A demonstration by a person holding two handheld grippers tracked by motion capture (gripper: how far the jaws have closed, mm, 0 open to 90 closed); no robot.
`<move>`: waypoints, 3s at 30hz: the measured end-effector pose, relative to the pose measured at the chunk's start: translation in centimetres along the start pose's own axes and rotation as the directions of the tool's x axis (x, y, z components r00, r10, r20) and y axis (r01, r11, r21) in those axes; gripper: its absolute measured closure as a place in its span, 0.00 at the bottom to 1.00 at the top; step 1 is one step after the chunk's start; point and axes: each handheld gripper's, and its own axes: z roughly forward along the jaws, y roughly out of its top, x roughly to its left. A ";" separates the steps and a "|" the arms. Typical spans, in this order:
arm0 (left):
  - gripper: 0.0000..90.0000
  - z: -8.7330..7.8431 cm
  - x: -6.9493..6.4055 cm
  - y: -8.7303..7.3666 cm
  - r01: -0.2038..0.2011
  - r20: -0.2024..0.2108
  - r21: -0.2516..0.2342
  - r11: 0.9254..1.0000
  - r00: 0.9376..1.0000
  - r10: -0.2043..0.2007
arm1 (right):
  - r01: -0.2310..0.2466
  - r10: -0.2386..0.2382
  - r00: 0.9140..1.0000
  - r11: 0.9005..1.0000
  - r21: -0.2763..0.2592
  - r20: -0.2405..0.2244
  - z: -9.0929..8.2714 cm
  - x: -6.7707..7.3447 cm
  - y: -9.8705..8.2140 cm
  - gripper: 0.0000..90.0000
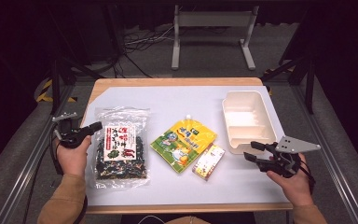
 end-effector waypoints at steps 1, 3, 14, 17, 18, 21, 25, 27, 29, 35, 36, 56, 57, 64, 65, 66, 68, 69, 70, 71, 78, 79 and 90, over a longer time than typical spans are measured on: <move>0.95 -0.3 -0.2 0.1 -0.005 0.006 -0.016 1.000 1.000 0.006 | 0.005 -0.005 1.000 1.000 -0.001 -0.001 0.0 0.0 0.0 0.54; 0.95 -1.0 -0.7 0.3 -0.034 0.019 -0.054 0.998 0.999 0.035 | 0.018 -0.018 1.000 1.000 -0.007 -0.007 0.0 0.2 0.1 0.57; 0.96 -3.6 -3.6 1.4 -0.116 0.087 -0.156 0.981 0.988 0.130 | 0.027 -0.028 0.999 1.000 -0.015 -0.033 0.0 0.5 0.4 0.59; 0.96 -4.3 -4.4 1.6 -0.140 0.107 -0.176 0.974 0.981 0.161 | 0.027 -0.027 0.999 0.999 -0.018 -0.036 0.0 0.5 0.5 0.59; 0.96 -4.6 -4.7 1.7 -0.149 0.115 -0.183 0.972 0.978 0.172 | 0.026 -0.026 0.999 0.999 -0.019 -0.039 0.0 0.6 0.6 0.59; 0.96 -5.1 -5.4 1.9 -0.167 0.137 -0.200 0.965 0.971 0.196 | 0.026 -0.027 0.999 0.999 -0.019 -0.048 0.0 0.8 0.8 0.59; 0.96 -5.9 -6.6 2.1 -0.201 0.152 -0.228 0.953 0.959 0.238 | 0.023 -0.024 0.997 1.000 -0.014 -0.068 0.2 1.0 1.1 0.58; 0.96 -6.3 -7.1 2.2 -0.215 0.154 -0.241 0.946 0.954 0.256 | -0.005 0.004 0.996 1.000 -0.012 -0.092 0.3 1.1 1.5 0.57; 0.96 -6.5 -7.4 2.3 -0.225 0.164 -0.252 0.941 0.949 0.270 | -0.022 0.017 0.992 0.999 -0.037 -0.124 0.1 1.3 2.1 0.58; 0.96 -7.4 -8.6 2.5 -0.265 0.177 -0.280 0.923 0.930 0.321 | -0.015 0.009 0.989 0.999 -0.039 -0.150 0.5 2.0 3.0 0.59; 0.96 -7.6 -8.9 2.5 -0.275 0.177 -0.289 0.917 0.926 0.333 | -0.015 0.009 0.987 0.999 -0.038 -0.158 0.7 2.1 3.1 0.61; 0.96 -8.3 -12.0 2.4 -0.317 0.291 -0.409 0.856 0.844 0.452 | -0.050 0.038 0.959 0.998 -0.035 -0.281 7.0 5.0 9.0 0.52; 0.96 -8.2 -12.2 2.4 -0.319 0.297 -0.409 0.855 0.840 0.455 | -0.047 0.036 0.959 0.998 -0.031 -0.281 7.4 5.2 9.4 0.52; 0.96 -7.8 -13.5 2.2 -0.329 0.341 -0.408 0.852 0.811 0.476 | -0.049 0.036 0.954 0.998 -0.038 -0.296 9.0 5.7 11.2 0.49; 0.96 -7.8 -13.7 2.2 -0.333 0.348 -0.407 0.851 0.804 0.481 | -0.051 0.038 0.955 0.998 -0.036 -0.296 9.1 5.7 11.4 0.49; 0.96 -7.7 -13.9 2.1 -0.330 0.354 -0.408 0.851 0.802 0.480 | -0.053 0.041 0.955 0.998 -0.033 -0.295 9.3 5.7 11.5 0.49; 0.96 -7.7 -14.1 2.0 -0.331 0.365 -0.410 0.850 0.794 0.486 | -0.056 0.044 0.953 0.998 -0.029 -0.298 9.6 5.7 11.8 0.49; 0.96 -7.7 -14.1 2.0 -0.331 0.365 -0.410 0.850 0.794 0.486 | -0.056 0.044 0.953 0.998 -0.029 -0.298 9.6 5.7 11.8 0.49; 0.96 -7.6 -14.3 2.0 -0.330 0.375 -0.414 0.848 0.787 0.490 | -0.057 0.046 0.952 0.998 -0.026 -0.303 9.8 5.7 11.9 0.49; 0.96 -7.4 -14.5 1.9 -0.330 0.381 -0.415 0.848 0.783 0.491 | -0.065 0.055 0.947 0.998 -0.021 -0.316 10.0 5.7 12.1 0.49; 0.96 -7.0 -14.8 1.8 -0.339 0.394 -0.403 0.850 0.774 0.495 | -0.070 0.063 0.935 0.998 -0.008 -0.348 11.0 6.0 12.8 0.49; 0.96 -6.9 -14.8 1.8 -0.342 0.394 -0.403 0.849 0.773 0.498 | -0.069 0.062 0.934 0.998 -0.006 -0.351 11.2 6.0 12.9 0.49; 0.96 -6.7 -15.3 1.3 -0.354 0.404 -0.416 0.838 0.754 0.519 | -0.091 0.090 0.913 0.996 0.016 -0.398 12.2 6.0 13.2 0.57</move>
